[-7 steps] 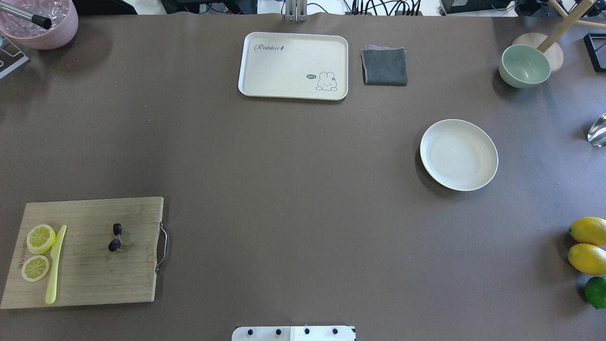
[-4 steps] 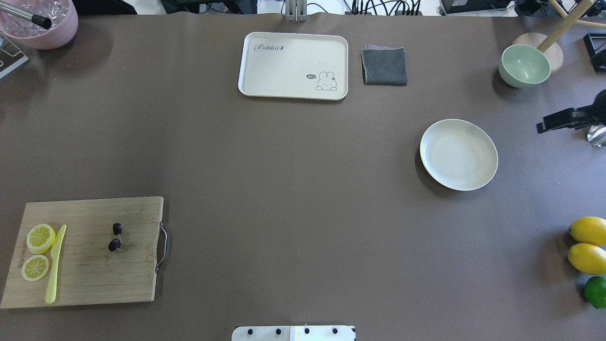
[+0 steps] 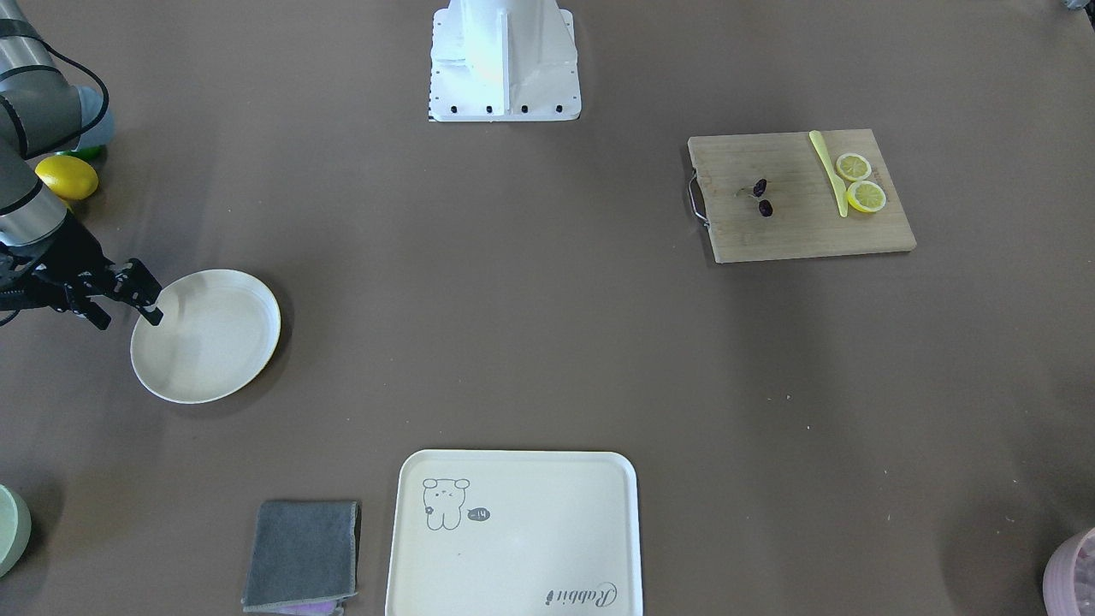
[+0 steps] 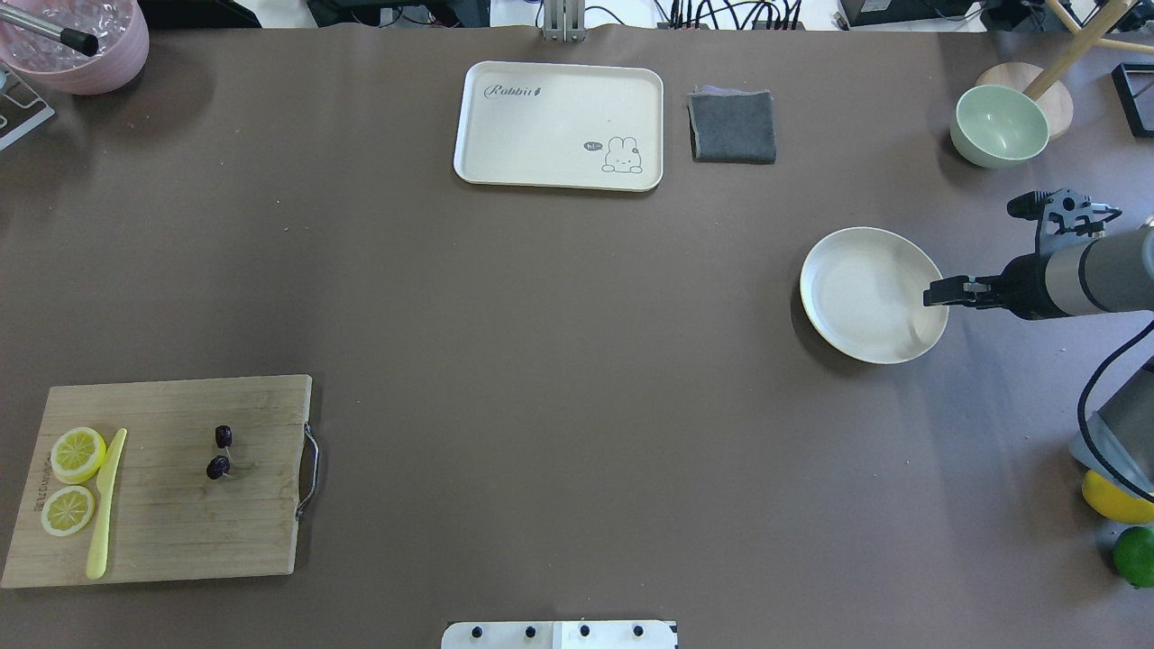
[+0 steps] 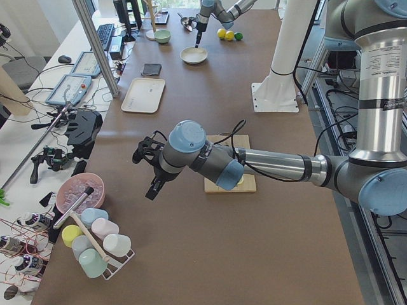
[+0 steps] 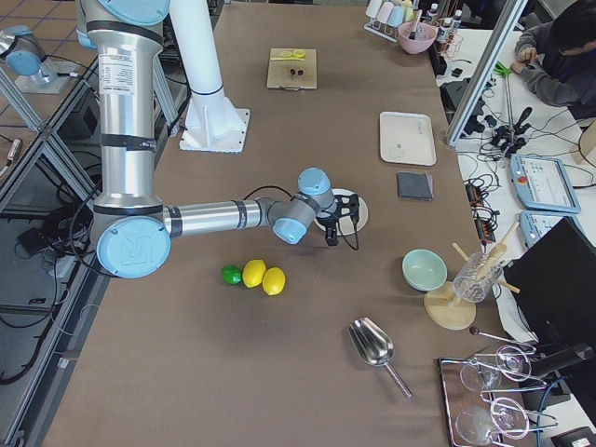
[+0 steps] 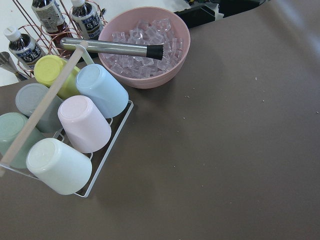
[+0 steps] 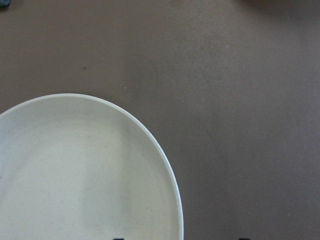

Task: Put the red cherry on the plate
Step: 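Reach the right gripper to the rim of the white plate, then push the white plate with the right gripper toward the table center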

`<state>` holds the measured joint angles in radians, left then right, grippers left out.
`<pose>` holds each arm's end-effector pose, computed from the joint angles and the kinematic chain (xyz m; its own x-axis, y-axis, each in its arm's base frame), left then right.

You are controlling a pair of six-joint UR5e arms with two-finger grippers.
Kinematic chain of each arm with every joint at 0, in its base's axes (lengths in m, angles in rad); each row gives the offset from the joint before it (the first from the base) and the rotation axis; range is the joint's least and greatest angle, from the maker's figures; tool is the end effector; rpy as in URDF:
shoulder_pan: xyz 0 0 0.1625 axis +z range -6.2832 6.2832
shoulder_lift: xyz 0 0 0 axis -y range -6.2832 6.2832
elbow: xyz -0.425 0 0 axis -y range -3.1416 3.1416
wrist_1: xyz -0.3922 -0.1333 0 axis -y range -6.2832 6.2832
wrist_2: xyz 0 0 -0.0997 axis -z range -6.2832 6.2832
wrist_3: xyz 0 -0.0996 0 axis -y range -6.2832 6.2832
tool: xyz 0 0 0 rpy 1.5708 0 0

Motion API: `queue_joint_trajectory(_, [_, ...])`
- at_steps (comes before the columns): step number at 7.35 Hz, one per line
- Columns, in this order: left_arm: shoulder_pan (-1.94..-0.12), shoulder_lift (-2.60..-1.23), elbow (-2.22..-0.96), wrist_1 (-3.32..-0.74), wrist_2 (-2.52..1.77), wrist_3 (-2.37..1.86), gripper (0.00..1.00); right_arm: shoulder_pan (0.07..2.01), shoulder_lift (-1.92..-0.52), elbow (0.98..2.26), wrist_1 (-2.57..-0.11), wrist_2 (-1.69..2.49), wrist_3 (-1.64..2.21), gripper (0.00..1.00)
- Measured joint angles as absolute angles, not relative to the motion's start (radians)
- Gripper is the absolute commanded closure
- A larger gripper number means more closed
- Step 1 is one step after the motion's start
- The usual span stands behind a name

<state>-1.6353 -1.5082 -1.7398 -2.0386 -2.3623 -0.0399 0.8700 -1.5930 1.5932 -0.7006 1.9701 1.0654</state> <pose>-0.0936 -0.4801 0.5496 0.7235 0.3066 -0.6185 0.0830 0.8508 0.5189 -0.2612 -0.4563 0.5702 0.6118 0.0334 0.7903 -0.2472 0.9571 0.1509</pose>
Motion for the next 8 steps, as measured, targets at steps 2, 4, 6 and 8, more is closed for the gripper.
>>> queue_joint_trajectory(2, [-1.635, -1.507, -1.741, -2.039, -2.362, -0.040, 0.02, 0.840, -1.590, 1.587, -0.693, 1.933, 1.138, 1.00])
queue_joint_trajectory(4, [-1.635, -1.507, -1.742, -2.039, -2.362, -0.040, 0.02, 0.824, -1.580, 1.591, -0.693, 1.913, 1.192, 1.00])
queue_joint_trajectory(6, [-1.635, -1.509, -1.743, -2.039, -2.361, -0.040, 0.02, 0.821, -1.570, 1.612, -0.696, 1.911, 1.203, 1.00])
queue_joint_trajectory(8, [-1.635, -1.511, -1.742, -2.039, -2.361, -0.040, 0.02, 0.814, -1.517, 1.642, -0.705, 1.914, 1.270, 1.00])
